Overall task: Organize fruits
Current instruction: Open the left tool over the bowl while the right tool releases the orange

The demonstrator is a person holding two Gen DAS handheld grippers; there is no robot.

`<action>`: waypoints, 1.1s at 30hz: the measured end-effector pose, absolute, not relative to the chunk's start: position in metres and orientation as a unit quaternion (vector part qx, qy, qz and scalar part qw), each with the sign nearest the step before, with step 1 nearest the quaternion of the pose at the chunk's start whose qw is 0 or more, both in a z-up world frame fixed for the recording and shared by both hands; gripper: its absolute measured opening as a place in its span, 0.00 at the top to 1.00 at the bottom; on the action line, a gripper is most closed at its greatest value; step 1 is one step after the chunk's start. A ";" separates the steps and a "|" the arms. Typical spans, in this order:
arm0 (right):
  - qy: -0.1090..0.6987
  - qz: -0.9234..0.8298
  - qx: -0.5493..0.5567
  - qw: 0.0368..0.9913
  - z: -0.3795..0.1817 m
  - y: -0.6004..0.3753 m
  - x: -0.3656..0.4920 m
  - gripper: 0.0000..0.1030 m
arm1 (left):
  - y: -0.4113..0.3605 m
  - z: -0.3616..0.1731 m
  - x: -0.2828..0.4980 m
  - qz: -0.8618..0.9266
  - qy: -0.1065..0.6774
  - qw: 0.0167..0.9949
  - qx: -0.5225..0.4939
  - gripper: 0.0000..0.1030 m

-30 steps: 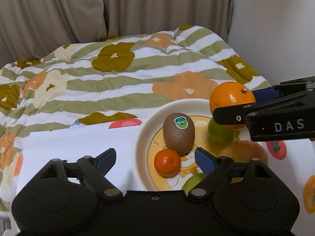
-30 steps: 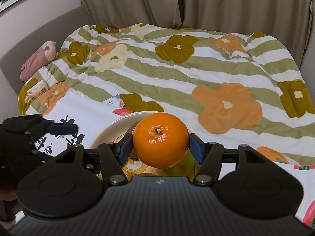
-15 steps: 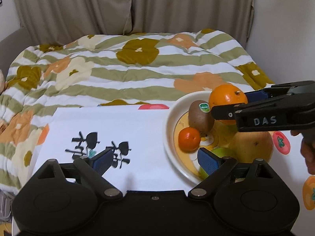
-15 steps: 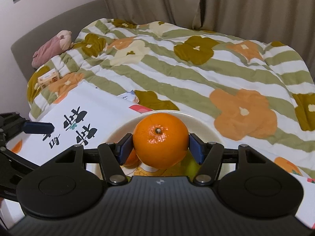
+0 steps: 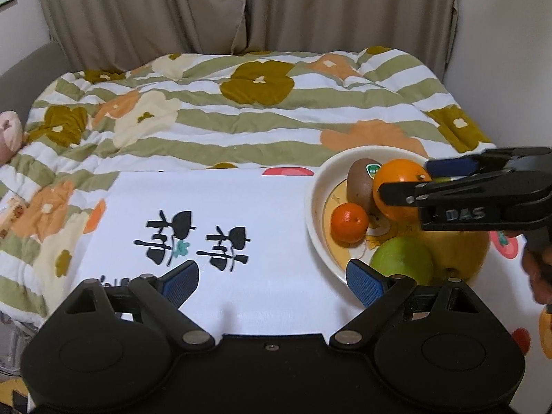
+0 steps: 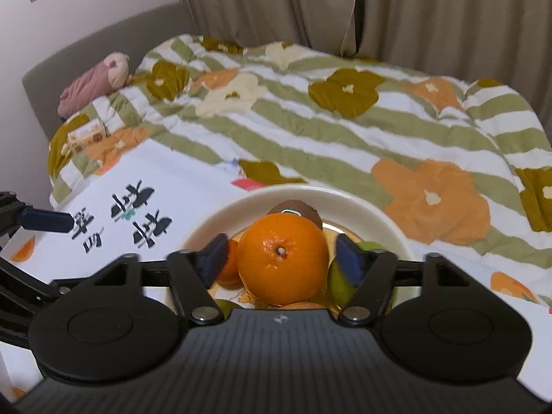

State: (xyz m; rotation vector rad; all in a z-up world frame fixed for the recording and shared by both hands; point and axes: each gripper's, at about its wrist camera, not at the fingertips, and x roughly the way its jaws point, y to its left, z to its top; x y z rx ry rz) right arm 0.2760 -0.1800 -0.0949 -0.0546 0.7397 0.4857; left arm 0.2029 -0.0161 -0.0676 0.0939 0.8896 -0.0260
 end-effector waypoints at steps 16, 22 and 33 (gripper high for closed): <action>0.330 0.179 -0.009 0.927 -0.059 -0.199 0.228 0.00 | -0.012 -0.048 0.169 -0.017 0.403 0.914 0.039 0.07; 0.319 0.153 -0.002 0.935 -0.039 -0.202 0.197 0.00 | -0.010 -0.035 0.144 -0.019 0.380 0.924 0.032 0.07; 0.297 0.105 0.011 0.949 -0.010 -0.208 0.123 0.00 | -0.018 -0.013 0.089 -0.073 0.333 0.940 0.022 0.06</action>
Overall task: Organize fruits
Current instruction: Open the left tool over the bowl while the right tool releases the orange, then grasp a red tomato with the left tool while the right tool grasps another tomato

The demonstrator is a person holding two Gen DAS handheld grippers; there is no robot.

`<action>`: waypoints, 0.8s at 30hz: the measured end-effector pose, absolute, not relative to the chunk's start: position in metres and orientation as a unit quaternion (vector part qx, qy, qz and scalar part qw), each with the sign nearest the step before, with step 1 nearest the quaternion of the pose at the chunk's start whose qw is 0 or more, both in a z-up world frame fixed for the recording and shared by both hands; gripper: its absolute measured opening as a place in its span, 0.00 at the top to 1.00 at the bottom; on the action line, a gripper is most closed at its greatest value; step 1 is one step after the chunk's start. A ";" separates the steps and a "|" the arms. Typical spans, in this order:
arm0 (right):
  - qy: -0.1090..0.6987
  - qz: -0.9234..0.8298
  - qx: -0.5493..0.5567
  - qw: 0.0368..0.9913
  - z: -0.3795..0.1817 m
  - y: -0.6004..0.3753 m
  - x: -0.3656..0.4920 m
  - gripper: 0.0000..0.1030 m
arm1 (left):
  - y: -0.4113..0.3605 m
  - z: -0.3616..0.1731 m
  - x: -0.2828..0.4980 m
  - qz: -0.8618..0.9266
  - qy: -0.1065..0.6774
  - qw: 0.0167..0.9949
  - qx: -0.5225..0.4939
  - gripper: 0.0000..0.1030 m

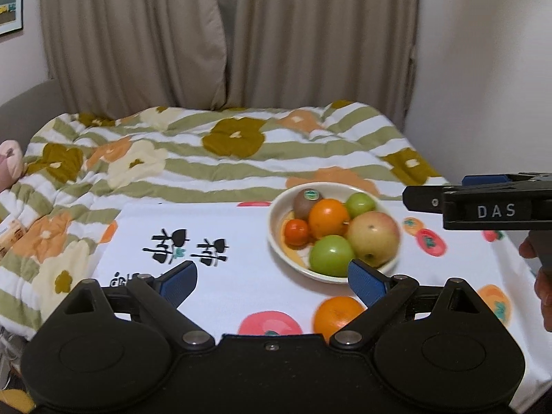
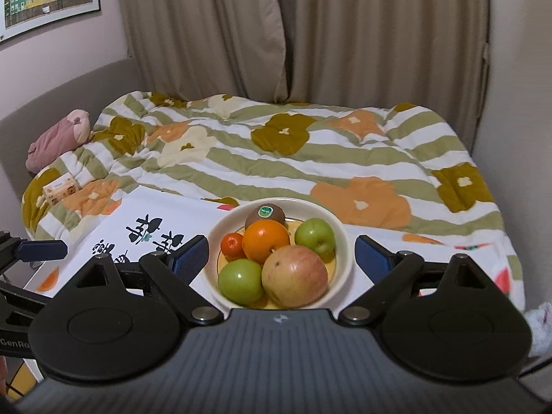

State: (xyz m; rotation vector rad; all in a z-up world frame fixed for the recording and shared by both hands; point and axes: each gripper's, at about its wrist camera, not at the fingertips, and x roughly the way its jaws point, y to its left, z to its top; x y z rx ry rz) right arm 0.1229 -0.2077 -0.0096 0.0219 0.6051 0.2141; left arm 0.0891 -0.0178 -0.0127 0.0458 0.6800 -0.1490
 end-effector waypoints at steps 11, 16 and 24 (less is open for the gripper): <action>0.297 0.052 0.022 0.953 -0.005 -0.215 0.052 0.00 | -0.022 -0.004 0.046 -0.135 0.305 0.942 0.019 0.05; 0.302 0.031 0.023 0.953 -0.010 -0.216 0.030 0.00 | -0.027 -0.006 0.029 -0.156 0.291 0.943 0.032 0.04; 0.332 0.013 0.031 0.943 -0.039 -0.229 0.020 0.00 | -0.041 -0.034 0.024 -0.154 0.314 0.935 0.059 0.01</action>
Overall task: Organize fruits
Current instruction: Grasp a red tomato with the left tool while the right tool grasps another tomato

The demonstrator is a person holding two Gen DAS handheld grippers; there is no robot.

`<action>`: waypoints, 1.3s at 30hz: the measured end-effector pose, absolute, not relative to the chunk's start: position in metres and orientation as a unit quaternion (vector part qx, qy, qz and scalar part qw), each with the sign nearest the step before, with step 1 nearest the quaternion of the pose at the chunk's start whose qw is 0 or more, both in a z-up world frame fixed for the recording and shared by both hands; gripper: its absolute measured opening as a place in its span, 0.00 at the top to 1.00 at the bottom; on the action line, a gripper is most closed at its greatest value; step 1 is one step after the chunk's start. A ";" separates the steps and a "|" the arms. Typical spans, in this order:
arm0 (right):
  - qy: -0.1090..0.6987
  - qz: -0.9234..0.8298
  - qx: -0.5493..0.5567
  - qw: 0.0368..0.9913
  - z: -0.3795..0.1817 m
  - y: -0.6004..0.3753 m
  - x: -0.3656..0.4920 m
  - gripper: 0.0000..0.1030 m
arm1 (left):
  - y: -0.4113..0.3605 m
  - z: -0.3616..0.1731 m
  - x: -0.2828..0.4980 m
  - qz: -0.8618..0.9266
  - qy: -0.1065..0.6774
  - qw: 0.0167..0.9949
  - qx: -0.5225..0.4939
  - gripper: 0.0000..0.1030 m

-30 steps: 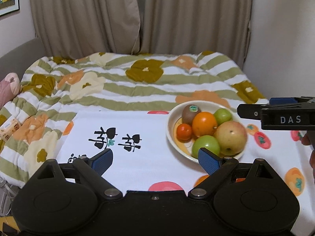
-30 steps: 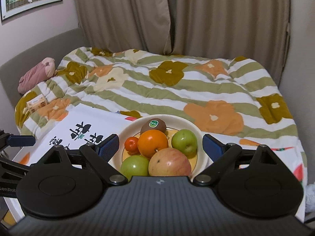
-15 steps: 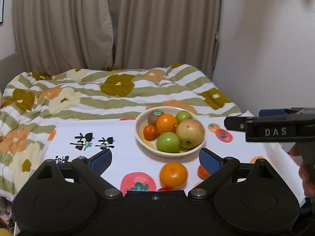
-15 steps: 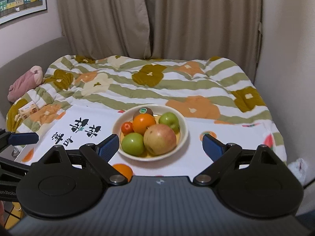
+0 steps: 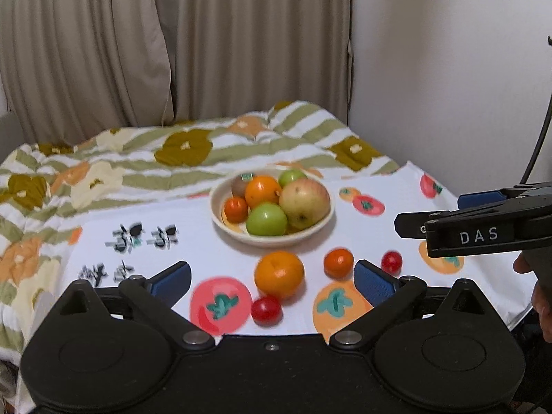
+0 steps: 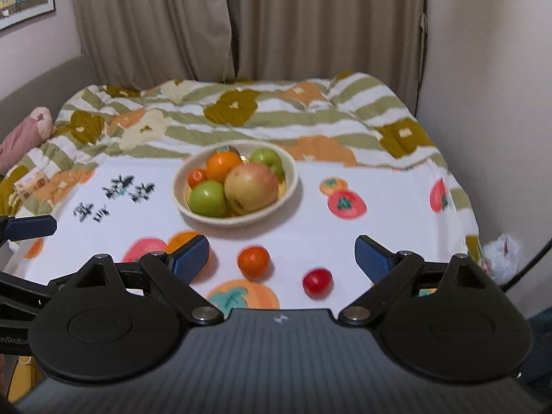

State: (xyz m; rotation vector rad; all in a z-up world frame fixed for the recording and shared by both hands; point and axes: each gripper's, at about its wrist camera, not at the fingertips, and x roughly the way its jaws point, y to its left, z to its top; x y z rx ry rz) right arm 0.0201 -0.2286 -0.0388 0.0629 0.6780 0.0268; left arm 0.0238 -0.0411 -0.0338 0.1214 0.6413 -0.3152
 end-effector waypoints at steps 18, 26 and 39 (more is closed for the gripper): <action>0.400 0.074 -0.011 0.913 -0.125 -0.274 0.078 0.00 | -0.077 -0.110 0.081 -0.049 0.411 0.909 0.043 0.22; 0.422 0.107 -0.034 0.900 -0.142 -0.277 0.094 0.08 | -0.084 -0.133 0.091 -0.032 0.437 0.897 0.060 0.35; 0.439 0.129 -0.043 0.888 -0.152 -0.276 0.098 0.22 | -0.090 -0.132 0.091 -0.033 0.428 0.898 0.097 0.63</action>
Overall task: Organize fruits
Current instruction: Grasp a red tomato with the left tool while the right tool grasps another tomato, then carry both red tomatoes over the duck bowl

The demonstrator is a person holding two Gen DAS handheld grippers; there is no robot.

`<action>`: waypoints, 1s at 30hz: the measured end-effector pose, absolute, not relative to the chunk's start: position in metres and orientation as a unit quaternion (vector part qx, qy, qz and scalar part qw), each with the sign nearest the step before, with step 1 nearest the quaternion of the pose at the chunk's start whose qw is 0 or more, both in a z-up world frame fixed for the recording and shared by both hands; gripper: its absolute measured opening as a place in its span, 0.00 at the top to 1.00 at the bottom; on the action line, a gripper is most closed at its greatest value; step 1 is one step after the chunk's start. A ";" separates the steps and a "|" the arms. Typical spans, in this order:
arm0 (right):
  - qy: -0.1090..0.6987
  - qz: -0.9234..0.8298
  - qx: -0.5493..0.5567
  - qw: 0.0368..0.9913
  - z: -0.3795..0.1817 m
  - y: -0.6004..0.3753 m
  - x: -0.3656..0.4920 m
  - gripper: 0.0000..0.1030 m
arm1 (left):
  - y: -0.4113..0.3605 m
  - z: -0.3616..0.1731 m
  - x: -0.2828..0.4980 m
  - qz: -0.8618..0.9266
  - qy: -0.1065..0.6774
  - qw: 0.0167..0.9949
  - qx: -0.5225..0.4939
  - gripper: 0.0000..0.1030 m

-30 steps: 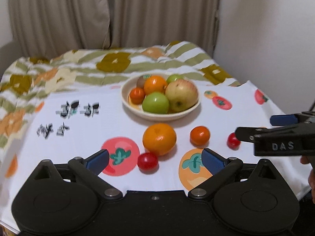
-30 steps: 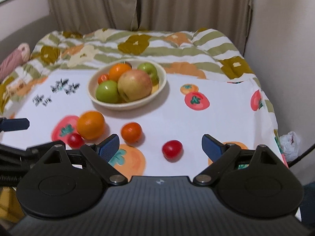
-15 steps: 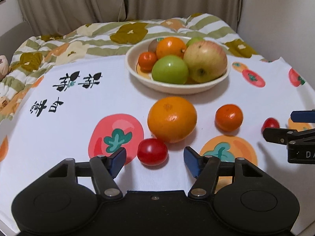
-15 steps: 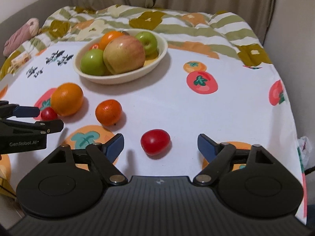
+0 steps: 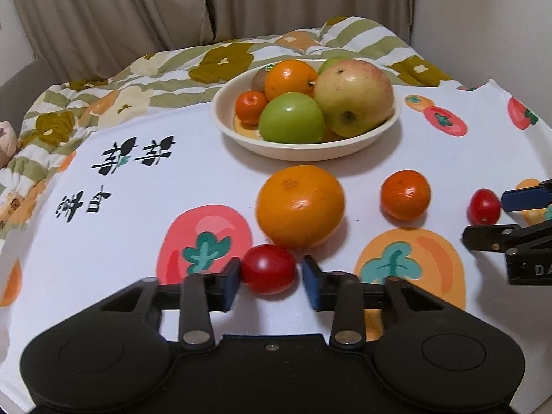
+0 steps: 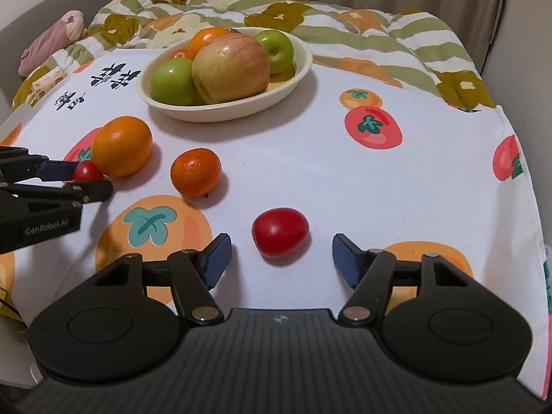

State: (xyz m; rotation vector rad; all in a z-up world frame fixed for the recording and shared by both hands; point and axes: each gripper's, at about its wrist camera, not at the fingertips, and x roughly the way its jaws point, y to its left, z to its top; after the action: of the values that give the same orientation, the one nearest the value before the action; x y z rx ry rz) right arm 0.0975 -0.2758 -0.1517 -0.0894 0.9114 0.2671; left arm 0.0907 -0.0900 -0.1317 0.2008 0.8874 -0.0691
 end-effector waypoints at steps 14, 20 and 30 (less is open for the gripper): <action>0.434 0.124 -0.042 0.891 -0.151 -0.272 0.103 0.32 | -0.080 -0.130 0.077 -0.043 0.437 0.892 0.105 0.64; 0.433 0.113 -0.038 0.893 -0.152 -0.269 0.105 0.39 | -0.072 -0.129 0.072 -0.043 0.440 0.892 0.098 0.64; 0.433 0.099 -0.037 0.895 -0.150 -0.266 0.106 0.51 | -0.056 -0.117 0.062 -0.048 0.431 0.897 0.088 0.64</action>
State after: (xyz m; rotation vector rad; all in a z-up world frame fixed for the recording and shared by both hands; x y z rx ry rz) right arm 0.1059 -0.2656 -0.1501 -0.0776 0.8976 0.2057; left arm 0.0620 -0.0564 -0.1166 0.1831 0.8931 -0.0990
